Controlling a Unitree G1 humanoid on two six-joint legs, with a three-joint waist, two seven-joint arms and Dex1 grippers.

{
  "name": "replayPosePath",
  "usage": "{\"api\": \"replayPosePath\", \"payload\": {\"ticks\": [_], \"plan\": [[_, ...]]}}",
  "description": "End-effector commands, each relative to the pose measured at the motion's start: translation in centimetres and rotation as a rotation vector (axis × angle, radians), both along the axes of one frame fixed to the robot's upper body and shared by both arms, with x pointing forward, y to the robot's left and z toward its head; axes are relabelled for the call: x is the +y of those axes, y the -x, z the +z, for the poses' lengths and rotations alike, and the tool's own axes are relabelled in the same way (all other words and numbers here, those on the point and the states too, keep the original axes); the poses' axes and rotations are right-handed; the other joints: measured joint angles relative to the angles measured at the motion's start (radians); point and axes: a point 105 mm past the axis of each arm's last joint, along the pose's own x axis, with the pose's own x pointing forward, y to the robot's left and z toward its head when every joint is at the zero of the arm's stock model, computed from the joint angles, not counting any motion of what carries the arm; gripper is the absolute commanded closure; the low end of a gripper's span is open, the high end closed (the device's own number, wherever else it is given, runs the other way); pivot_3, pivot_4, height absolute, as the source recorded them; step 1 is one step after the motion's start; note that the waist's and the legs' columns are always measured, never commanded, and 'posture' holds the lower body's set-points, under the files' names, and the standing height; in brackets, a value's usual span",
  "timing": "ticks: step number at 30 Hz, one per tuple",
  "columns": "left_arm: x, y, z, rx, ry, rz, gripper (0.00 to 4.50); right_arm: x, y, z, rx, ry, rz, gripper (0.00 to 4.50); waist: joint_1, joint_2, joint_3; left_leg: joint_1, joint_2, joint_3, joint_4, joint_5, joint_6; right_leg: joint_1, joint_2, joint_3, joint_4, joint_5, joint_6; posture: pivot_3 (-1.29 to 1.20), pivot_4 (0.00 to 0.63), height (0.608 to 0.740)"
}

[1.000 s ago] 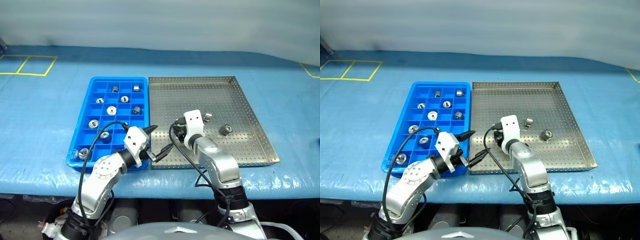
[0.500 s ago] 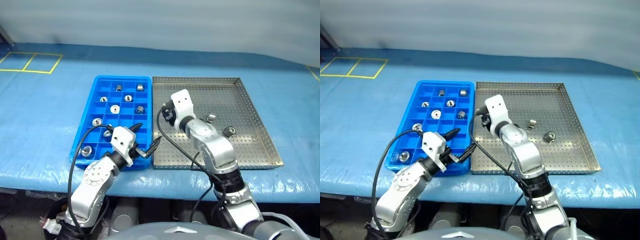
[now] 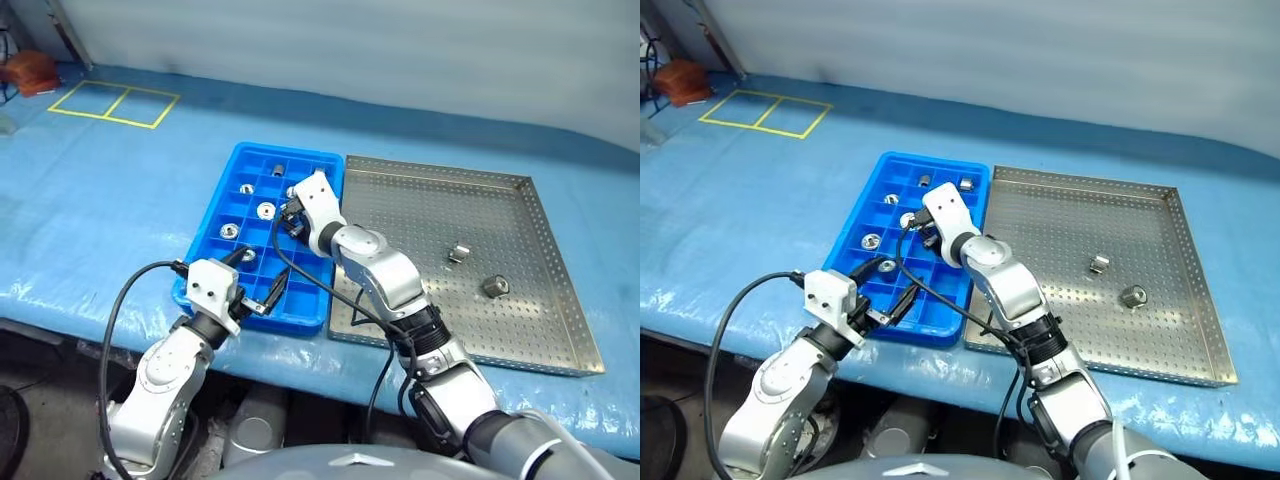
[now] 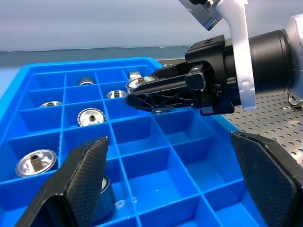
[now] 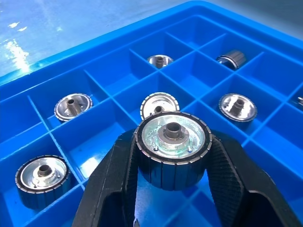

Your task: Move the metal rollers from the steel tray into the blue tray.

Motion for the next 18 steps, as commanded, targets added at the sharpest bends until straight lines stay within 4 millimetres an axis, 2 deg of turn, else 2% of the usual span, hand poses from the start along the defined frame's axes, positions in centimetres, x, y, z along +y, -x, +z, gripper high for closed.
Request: {"api": "replayPosePath", "payload": {"ticks": [1, 3, 7, 11, 15, 18], "plan": [[-0.6, 0.3, 1.6, -0.056, 0.014, -0.022, 0.00, 0.3, 0.2, 0.5, -0.022, -0.030, 0.019, 2.80, 0.018, 0.000, 0.000, 0.000, 0.000, 0.000, -0.001, 0.000, -0.001, 0.000, 0.000, 0.000, 0.000, 0.000, -0.001, 0.49, 0.150, 0.740], [-0.7, 0.4, 1.5, -0.053, 0.016, -0.030, 0.00, 0.0, 0.4, -0.6, 0.014, -0.022, 0.009, 2.80, 0.031, 0.000, 0.000, 0.000, 0.000, 0.000, -0.002, 0.000, -0.002, -0.001, 0.000, -0.001, 0.000, -0.001, -0.002, 0.49, 0.150, 0.740], [-0.9, 0.3, 1.5, -0.049, 0.013, -0.050, 0.00, -0.9, 1.1, -1.9, 0.049, -0.015, -0.014, 1.41, 0.059, 0.000, 0.000, -0.002, -0.001, 0.000, -0.003, -0.002, -0.004, -0.002, 0.002, -0.002, 0.000, -0.003, -0.004, 0.47, 0.150, 0.740], [-1.3, 0.3, 1.4, -0.043, 0.014, -0.081, 0.00, -2.1, 1.7, -1.7, 0.047, -0.029, -0.050, 0.07, 0.072, 0.000, -0.001, -0.001, 0.000, -0.001, -0.003, -0.002, -0.005, -0.001, 0.003, -0.004, 0.000, -0.004, -0.005, 0.43, 0.150, 0.740], [-1.9, 0.0, 1.5, -0.046, 0.018, -0.121, 0.00, -4.8, 1.6, -0.5, 0.018, -0.063, -0.171, 0.03, 0.071, 0.000, -0.001, -0.001, 0.000, -0.001, -0.002, -0.002, -0.005, -0.001, 0.002, -0.004, -0.001, -0.004, -0.005, 0.39, 0.150, 0.740], [-2.5, -0.3, 1.5, -0.046, 0.021, -0.163, 0.00, -8.5, 1.2, 0.9, -0.049, -0.095, -0.349, 0.03, 0.068, 0.000, -0.001, -0.002, 0.000, -0.001, -0.002, -0.002, -0.005, -0.001, 0.002, -0.004, -0.001, -0.004, -0.005, 0.34, 0.150, 0.740]]}}
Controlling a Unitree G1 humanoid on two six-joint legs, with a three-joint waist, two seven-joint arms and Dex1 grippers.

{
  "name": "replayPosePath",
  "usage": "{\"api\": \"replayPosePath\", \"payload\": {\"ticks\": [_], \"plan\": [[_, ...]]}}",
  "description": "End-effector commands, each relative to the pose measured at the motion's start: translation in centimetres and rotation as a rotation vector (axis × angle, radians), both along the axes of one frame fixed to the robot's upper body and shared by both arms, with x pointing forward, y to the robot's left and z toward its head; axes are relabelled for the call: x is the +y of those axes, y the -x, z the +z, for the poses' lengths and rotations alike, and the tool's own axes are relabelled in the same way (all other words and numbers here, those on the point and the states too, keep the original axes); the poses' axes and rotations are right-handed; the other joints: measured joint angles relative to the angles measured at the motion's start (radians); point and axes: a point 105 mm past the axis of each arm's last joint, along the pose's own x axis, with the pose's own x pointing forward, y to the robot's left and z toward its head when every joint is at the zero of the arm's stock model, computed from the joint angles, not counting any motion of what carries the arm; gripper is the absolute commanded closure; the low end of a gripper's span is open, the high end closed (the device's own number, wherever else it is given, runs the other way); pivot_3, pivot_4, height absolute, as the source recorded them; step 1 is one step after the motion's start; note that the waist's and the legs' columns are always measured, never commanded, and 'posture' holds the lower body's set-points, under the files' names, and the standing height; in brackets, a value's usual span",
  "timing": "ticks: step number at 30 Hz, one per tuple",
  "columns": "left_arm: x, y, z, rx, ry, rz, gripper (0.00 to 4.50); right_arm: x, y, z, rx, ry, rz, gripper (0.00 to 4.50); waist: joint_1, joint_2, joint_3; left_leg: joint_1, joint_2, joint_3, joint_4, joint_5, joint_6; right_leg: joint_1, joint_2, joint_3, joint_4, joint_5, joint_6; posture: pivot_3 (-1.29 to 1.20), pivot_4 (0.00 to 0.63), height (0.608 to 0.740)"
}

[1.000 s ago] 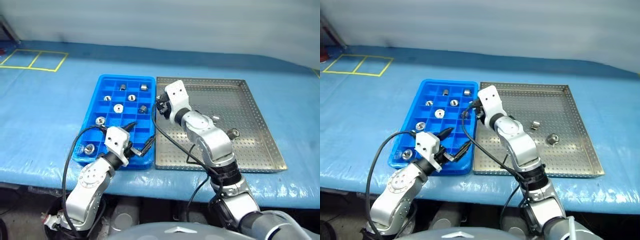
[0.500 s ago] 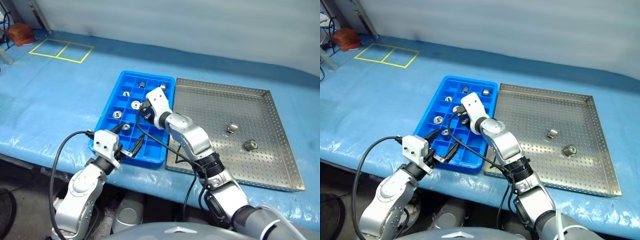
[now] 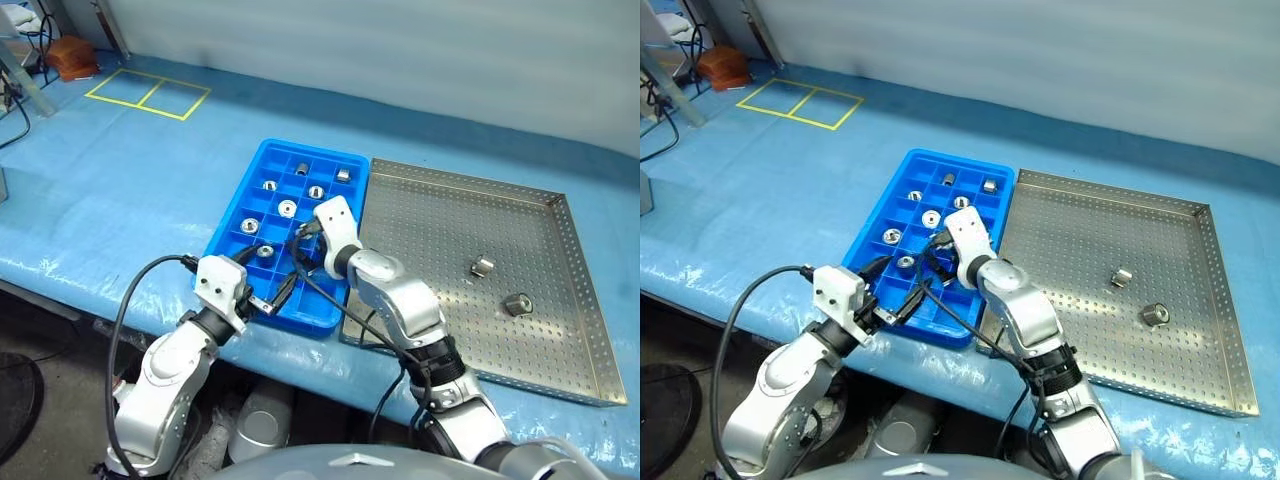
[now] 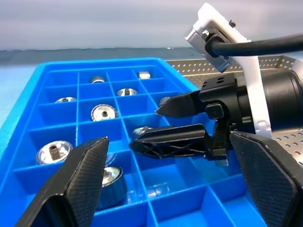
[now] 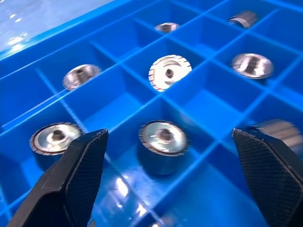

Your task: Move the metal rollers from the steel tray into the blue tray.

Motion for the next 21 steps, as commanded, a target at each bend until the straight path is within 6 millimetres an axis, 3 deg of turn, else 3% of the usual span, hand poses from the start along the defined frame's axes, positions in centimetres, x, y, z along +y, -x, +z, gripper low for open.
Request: {"api": "replayPosePath", "payload": {"ticks": [1, 7, 13, 17, 21], "plan": [[-1.0, 0.0, 0.7, -0.020, 0.018, -0.066, 0.00, -4.4, -0.5, 2.6, -0.116, -0.007, -0.214, 0.03, -0.003, 0.000, 0.000, 0.000, 0.000, 0.000, 0.000, 0.000, 0.000, 0.000, 0.000, 0.000, 0.000, 0.000, 0.000, 0.33, 0.150, 0.740], [-2.3, -0.4, 0.6, -0.017, 0.027, -0.144, 0.00, -9.7, -0.1, 3.6, -0.208, 0.074, -0.494, 0.03, -0.049, 0.001, 0.000, -0.001, 0.000, 0.000, 0.000, 0.000, 0.000, 0.000, 0.001, 0.000, -0.001, 0.000, 0.000, 0.26, 0.150, 0.740], [-3.4, -0.6, 0.5, -0.018, 0.015, -0.217, 0.00, -13.9, -0.8, 2.3, -0.160, 0.088, -0.795, 0.03, -0.132, 0.001, 0.000, 0.001, 0.000, -0.001, 0.000, 0.000, 0.000, 0.003, 0.001, 0.000, 0.000, 0.000, 0.000, 0.21, 0.150, 0.740], [-4.4, -0.3, 0.4, -0.017, 0.001, -0.276, 0.00, -15.7, -1.6, 1.3, -0.124, 0.074, -0.931, 0.03, -0.187, 0.001, 0.000, 0.002, 0.000, -0.001, 0.001, 0.001, 0.000, 0.003, 0.001, 0.001, 0.001, 0.000, -0.001, 0.20, 0.150, 0.740], [-5.0, -0.2, 0.3, -0.016, -0.002, -0.305, 0.00, -16.0, -2.1, 0.5, -0.087, 0.043, -0.964, 0.03, -0.231, 0.001, 0.000, 0.003, -0.001, -0.002, 0.001, 0.001, 0.001, 0.003, 0.001, 0.001, 0.003, 0.001, -0.003, 0.19, 0.150, 0.740]]}}
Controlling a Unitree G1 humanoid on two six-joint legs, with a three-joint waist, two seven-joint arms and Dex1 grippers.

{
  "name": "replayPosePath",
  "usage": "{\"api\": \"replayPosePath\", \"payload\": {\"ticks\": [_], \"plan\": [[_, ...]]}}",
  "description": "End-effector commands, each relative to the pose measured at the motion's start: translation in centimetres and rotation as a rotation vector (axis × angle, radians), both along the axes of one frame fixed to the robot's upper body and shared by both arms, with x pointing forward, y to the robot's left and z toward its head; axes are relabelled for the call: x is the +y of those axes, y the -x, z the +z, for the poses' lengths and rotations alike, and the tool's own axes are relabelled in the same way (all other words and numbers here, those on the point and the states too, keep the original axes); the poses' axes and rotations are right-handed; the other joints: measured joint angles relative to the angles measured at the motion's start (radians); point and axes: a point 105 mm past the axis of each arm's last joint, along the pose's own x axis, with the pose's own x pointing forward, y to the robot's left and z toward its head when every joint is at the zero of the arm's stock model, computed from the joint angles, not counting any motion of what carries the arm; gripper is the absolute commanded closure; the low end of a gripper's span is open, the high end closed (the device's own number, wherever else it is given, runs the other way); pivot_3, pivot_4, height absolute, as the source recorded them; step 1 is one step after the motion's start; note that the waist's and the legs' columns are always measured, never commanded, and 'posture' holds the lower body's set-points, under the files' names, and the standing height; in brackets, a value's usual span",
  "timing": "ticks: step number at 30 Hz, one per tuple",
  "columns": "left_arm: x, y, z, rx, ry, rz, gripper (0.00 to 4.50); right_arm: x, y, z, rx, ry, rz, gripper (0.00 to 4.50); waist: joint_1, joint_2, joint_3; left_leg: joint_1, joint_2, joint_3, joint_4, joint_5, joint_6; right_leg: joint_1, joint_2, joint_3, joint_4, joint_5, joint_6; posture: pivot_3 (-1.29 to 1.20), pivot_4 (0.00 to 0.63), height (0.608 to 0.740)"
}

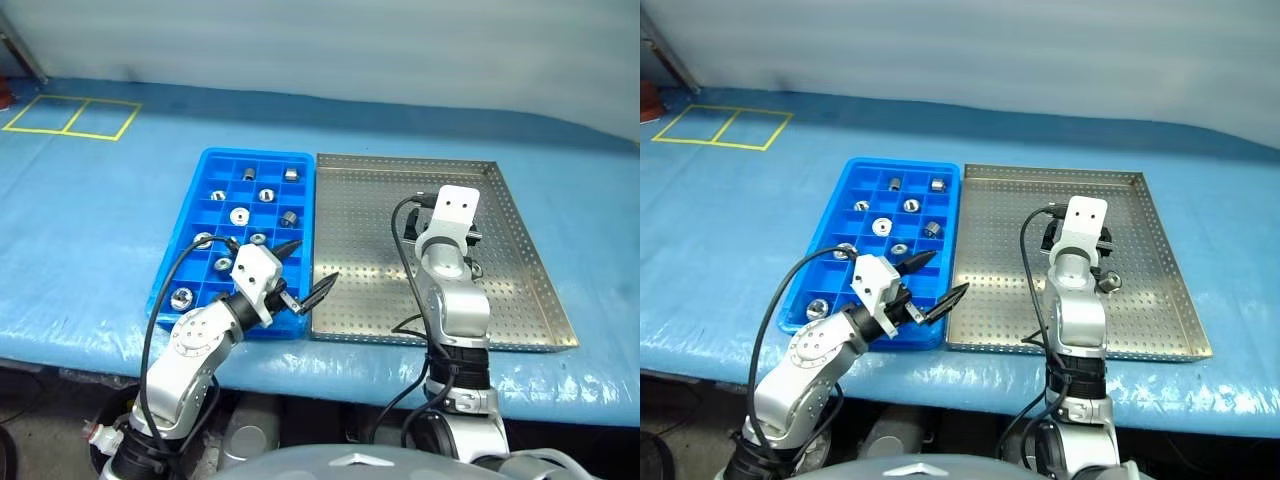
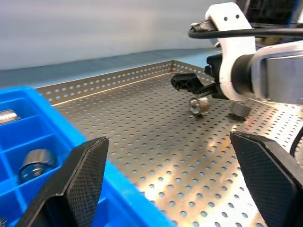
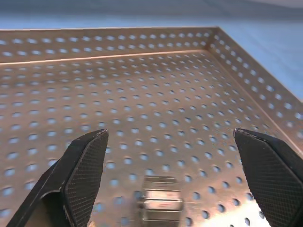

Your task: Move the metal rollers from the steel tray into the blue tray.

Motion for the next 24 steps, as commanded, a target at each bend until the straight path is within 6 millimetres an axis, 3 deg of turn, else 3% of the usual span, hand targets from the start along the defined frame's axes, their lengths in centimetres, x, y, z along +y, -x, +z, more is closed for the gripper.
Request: {"api": "replayPosePath", "payload": {"ticks": [1, 9, 14, 20, 24], "plan": [[-0.9, 0.4, 0.4, -0.023, 0.004, -0.041, 0.00, 0.0, -0.8, 0.6, -0.039, -0.055, -0.013, 0.03, -0.018, 0.000, 0.000, 0.000, 0.000, 0.000, 0.000, 0.000, 0.000, 0.000, 0.000, 0.000, 0.001, 0.000, 0.000, 0.19, 0.150, 0.740], [-1.4, 0.6, 0.2, -0.016, 0.010, -0.053, 0.00, 2.2, -1.3, -1.6, 0.027, -0.131, 0.104, 0.03, -0.042, 0.001, 0.000, 0.004, 0.000, -0.002, 0.000, 0.001, 0.000, 0.000, 0.001, 0.001, 0.008, -0.002, 0.001, 0.20, 0.150, 0.740], [-1.3, 0.6, 0.2, -0.010, 0.013, -0.044, 0.00, 2.3, -0.9, -2.7, 0.068, -0.142, 0.106, 0.03, -0.042, 0.001, 0.000, 0.004, 0.000, -0.004, 0.001, 0.002, 0.000, 0.000, 0.001, 0.002, 0.008, -0.002, 0.000, 0.20, 0.150, 0.740], [-1.3, 0.7, 0.1, -0.006, 0.017, -0.041, 0.00, 2.6, -0.7, -2.8, 0.075, -0.134, 0.133, 1.96, -0.042, 0.001, 0.000, 0.004, 0.000, -0.003, 0.001, 0.002, 0.000, 0.000, 0.000, 0.004, 0.008, -0.002, 0.001, 0.20, 0.150, 0.740], [-1.2, 0.4, 0.3, -0.012, 0.029, -0.023, 0.00, 3.7, -0.6, -1.4, 0.040, -0.095, 0.210, 3.21, -0.041, 0.001, 0.000, 0.004, 0.000, -0.003, 0.001, 0.002, 0.000, 0.000, 0.000, 0.004, 0.008, -0.002, 0.001, 0.20, 0.150, 0.740]]}}
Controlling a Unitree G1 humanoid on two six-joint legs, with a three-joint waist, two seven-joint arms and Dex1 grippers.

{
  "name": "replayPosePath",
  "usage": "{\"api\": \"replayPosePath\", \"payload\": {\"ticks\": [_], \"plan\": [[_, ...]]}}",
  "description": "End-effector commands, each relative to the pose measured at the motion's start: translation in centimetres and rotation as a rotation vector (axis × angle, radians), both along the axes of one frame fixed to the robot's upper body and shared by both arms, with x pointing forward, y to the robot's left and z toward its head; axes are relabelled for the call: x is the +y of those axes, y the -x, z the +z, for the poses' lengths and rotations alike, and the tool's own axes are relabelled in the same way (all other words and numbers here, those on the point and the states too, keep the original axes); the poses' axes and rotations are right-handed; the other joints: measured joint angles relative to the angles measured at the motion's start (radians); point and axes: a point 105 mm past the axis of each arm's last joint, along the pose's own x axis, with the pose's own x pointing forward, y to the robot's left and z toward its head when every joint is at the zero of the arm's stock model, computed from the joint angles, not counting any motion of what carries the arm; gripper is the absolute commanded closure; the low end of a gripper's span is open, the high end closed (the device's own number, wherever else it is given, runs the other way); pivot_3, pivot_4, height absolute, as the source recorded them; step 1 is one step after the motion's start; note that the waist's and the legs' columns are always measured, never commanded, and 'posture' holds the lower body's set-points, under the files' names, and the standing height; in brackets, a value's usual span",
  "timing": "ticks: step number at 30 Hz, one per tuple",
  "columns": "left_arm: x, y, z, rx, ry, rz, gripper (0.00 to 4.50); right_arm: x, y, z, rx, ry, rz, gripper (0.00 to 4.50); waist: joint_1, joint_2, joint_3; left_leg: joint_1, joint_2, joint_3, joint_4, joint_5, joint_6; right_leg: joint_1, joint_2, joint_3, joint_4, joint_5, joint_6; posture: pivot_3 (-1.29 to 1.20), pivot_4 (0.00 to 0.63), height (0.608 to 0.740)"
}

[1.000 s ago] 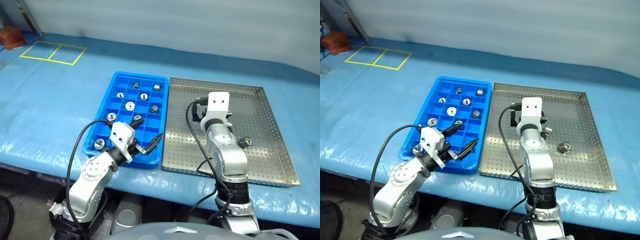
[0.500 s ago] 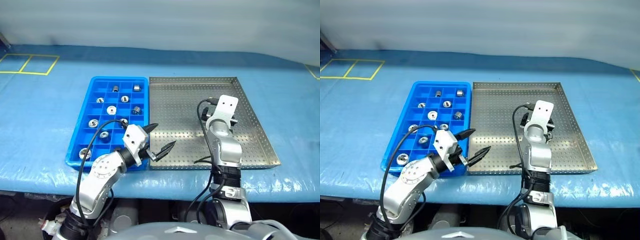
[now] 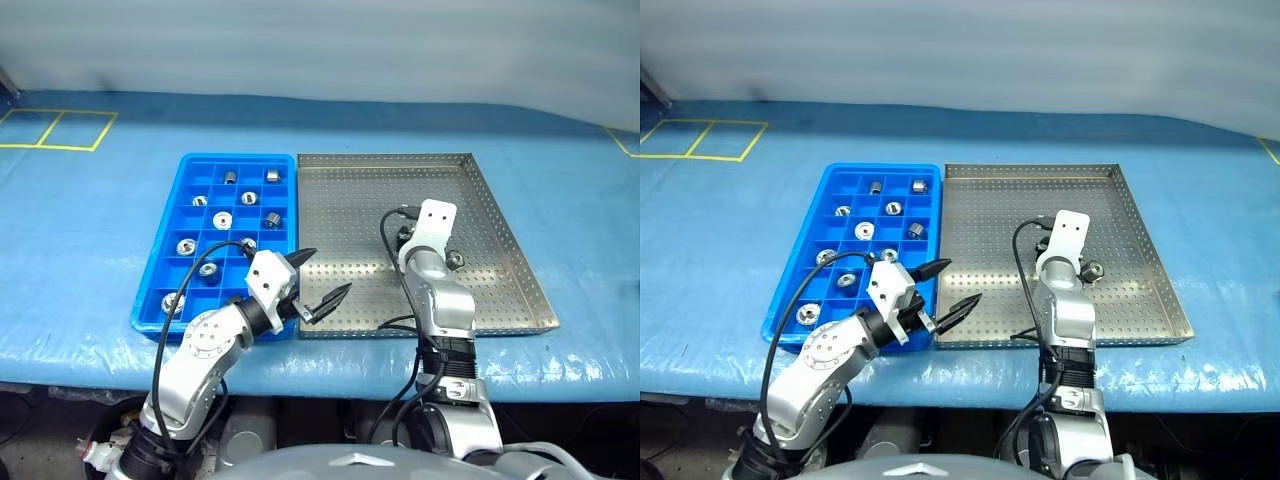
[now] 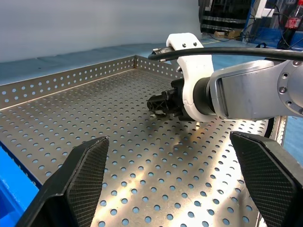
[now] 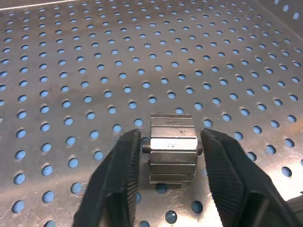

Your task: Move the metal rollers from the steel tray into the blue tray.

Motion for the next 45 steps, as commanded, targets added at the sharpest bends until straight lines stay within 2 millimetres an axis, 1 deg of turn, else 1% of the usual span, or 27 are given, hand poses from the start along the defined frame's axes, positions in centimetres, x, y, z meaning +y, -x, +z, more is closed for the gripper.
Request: {"api": "replayPosePath", "payload": {"ticks": [1, 3, 7, 9, 12, 15, 18, 21, 25, 30, 35, 37, 40, 42, 43, 45], "plan": [[0.1, -0.1, 0.9, -0.037, 0.026, 0.022, 0.00, 1.6, -0.1, 2.9, -0.093, 0.042, 0.106, 3.21, 0.000, 0.000, 0.000, 0.000, 0.000, 0.000, 0.000, 0.000, 0.000, 0.000, 0.000, 0.000, 0.000, 0.000, 0.000, 0.20, 0.150, 0.740], [0.3, -0.4, 1.0, -0.042, 0.032, 0.055, 0.00, 3.9, 0.1, 4.0, -0.087, 0.064, 0.254, 3.21, -0.002, 0.001, 0.001, 0.000, 0.000, 0.000, 0.000, 0.000, 0.000, 0.000, 0.000, 0.000, 0.000, 0.000, 0.000, 0.20, 0.150, 0.740], [0.8, -0.7, 1.0, -0.052, 0.039, 0.107, 0.00, 8.2, 1.2, 6.2, -0.111, 0.137, 0.527, 3.21, -0.002, 0.001, 0.001, 0.000, 0.000, 0.000, 0.000, 0.000, 0.000, 0.000, 0.000, 0.000, 0.000, 0.000, 0.000, 0.20, 0.150, 0.740], [1.2, -0.9, 1.1, -0.063, 0.038, 0.135, 0.00, 10.5, 2.0, 7.5, -0.133, 0.123, 0.655, 3.21, -0.002, 0.001, 0.001, 0.000, 0.000, 0.000, 0.000, 0.000, 0.000, -0.001, 0.001, 0.000, 0.000, 0.000, 0.000, 0.23, 0.150, 0.740], [1.9, -0.9, 1.3, -0.096, 0.032, 0.158, 0.00, 13.5, 3.2, 9.4, -0.180, 0.103, 0.810, 3.21, 0.004, 0.001, 0.001, 0.000, 0.000, -0.001, 0.000, 0.000, 0.000, -0.001, 0.001, -0.001, 0.000, 0.000, 0.000, 0.25, 0.150, 0.740], [2.6, -0.5, 1.6, -0.127, 0.040, 0.150, 0.00, 15.8, 4.2, 10.7, -0.215, 0.075, 0.921, 3.21, 0.012, 0.001, 0.001, 0.000, 0.001, -0.001, 0.000, 0.000, 0.000, -0.001, 0.000, -0.001, 0.000, 0.000, 0.000, 0.27, 0.150, 0.740], [3.6, 0.1, 1.7, -0.131, 0.038, 0.152, 0.00, 17.7, 5.3, 11.1, -0.223, 0.033, 1.020, 3.21, 0.023, 0.001, 0.001, 0.000, 0.002, -0.001, 0.000, 0.000, 0.000, -0.001, -0.001, -0.001, -0.001, 0.000, 0.000, 0.29, 0.150, 0.740], [4.4, 0.6, 1.6, -0.119, 0.025, 0.152, 0.00, 18.8, 5.9, 10.8, -0.206, 0.001, 1.076, 3.21, 0.035, 0.001, 0.001, -0.001, 0.003, -0.001, 0.000, 0.000, 0.000, -0.001, -0.001, -0.001, -0.001, 0.000, 0.000, 0.32, 0.150, 0.740], [5.5, 1.3, 0.9, -0.091, -0.032, 0.155, 0.00, 19.2, 6.7, 8.8, -0.132, -0.015, 1.125, 3.21, 0.051, 0.001, 0.001, -0.001, 0.003, -0.001, 0.000, 0.000, 0.000, -0.001, -0.002, -0.002, -0.001, -0.001, 0.000, 0.34, 0.150, 0.740], [5.9, 2.5, 0.1, -0.044, -0.065, 0.105, 0.00, 19.1, 7.5, 6.9, -0.060, -0.033, 1.161, 3.21, 0.059, 0.001, 0.002, -0.002, 0.003, -0.001, 0.000, 0.000, 0.000, -0.002, -0.003, -0.003, -0.002, -0.001, -0.001, 0.35, 0.150, 0.740], [5.8, 2.8, 0.0, -0.023, -0.060, 0.083, 0.00, 18.4, 7.9, 4.9, 0.023, -0.073, 1.133, 3.21, 0.060, 0.001, 0.002, -0.002, 0.004, -0.001, -0.001, 0.000, 0.000, -0.002, -0.003, -0.004, -0.002, -0.002, -0.002, 0.35, 0.150, 0.740], [5.7, 2.9, -0.1, -0.016, -0.059, 0.063, 0.00, 18.2, 8.3, 4.6, 0.031, -0.092, 1.130, 2.49, 0.061, 0.001, 0.002, -0.002, 0.004, -0.001, -0.001, 0.000, 0.000, -0.002, -0.003, -0.004, -0.002, -0.002, -0.002, 0.35, 0.150, 0.740], [5.6, 3.0, -0.2, -0.011, -0.059, 0.045, 0.00, 18.1, 8.4, 4.7, 0.022, -0.113, 1.124, 1.51, 0.062, 0.001, 0.002, -0.002, 0.004, -0.001, -0.001, 0.000, 0.000, -0.002, -0.003, -0.004, -0.002, -0.002, -0.002, 0.32, 0.150, 0.740], [5.5, 3.0, -0.2, -0.011, -0.055, 0.033, 0.00, 18.0, 8.3, 4.9, 0.007, -0.115, 1.107, 0.91, 0.064, 0.001, 0.002, -0.002, 0.004, -0.001, -0.001, 0.000, -0.001, -0.002, -0.004, -0.004, -0.002, -0.002, -0.002, 0.32, 0.150, 0.740], [5.5, 3.0, -0.2, -0.011, -0.053, 0.030, 0.00, 17.9, 8.2, 5.0, 0.000, -0.112, 1.098, 0.54, 0.063, 0.001, 0.002, -0.002, 0.004, -0.001, -0.001, 0.000, -0.001, -0.002, -0.004, -0.004, -0.002, -0.002, -0.001, 0.31, 0.150, 0.740], [5.2, 2.8, 0.0, -0.017, -0.043, 0.022, 0.00, 16.9, 7.2, 5.9, -0.052, -0.114, 1.016, 0.01, 0.063, 0.001, 0.002, -0.002, 0.004, -0.001, -0.001, 0.000, -0.001, -0.002, -0.004, -0.004, -0.002, -0.002, -0.001, 0.30, 0.150, 0.740]]}}
